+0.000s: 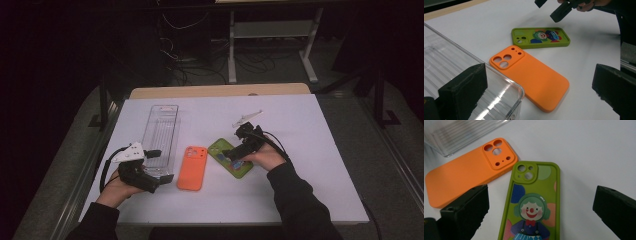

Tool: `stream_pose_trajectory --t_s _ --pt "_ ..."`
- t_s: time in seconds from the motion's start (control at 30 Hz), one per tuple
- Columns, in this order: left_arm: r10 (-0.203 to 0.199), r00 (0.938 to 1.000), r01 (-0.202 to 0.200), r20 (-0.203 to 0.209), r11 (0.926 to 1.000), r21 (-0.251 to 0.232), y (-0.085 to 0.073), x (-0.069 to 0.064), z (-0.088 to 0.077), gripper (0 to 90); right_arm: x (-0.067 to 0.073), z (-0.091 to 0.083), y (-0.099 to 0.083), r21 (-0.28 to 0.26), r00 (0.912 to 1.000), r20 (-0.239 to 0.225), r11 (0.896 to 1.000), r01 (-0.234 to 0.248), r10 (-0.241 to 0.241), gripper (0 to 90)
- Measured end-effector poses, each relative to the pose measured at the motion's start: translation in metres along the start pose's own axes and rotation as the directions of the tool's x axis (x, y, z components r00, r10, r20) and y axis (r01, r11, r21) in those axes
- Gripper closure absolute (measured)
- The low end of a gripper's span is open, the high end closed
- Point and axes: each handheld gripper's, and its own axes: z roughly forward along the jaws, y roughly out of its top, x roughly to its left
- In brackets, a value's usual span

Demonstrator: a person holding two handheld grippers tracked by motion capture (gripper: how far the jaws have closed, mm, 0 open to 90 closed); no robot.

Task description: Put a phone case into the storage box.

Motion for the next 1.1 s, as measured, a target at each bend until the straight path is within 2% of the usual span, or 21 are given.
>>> stream_pose_trajectory --t_s 0.6,0.77,1.1 --pt "-0.003 1.0 0.003 -0.002 1.0 -0.001 -0.001 0.0 0.0 0.0 0.006 0.016 -0.012 0.075 1.0 0.006 0.997 -0.001 0.0 0.0" --pt "-0.003 1.0 0.003 -0.003 1.0 0.001 0.0 0.0 0.0 0.0 0.009 0.024 -0.015 0.128 0.9997 0.022 0.992 0.01 -0.012 0.0" --pt "-0.006 1.0 0.006 0.0 0.9999 -0.012 -0.001 0.0 0.0 0.0 0.013 0.034 -0.022 0.191 0.9978 0.054 0.981 0.028 -0.039 0.7"
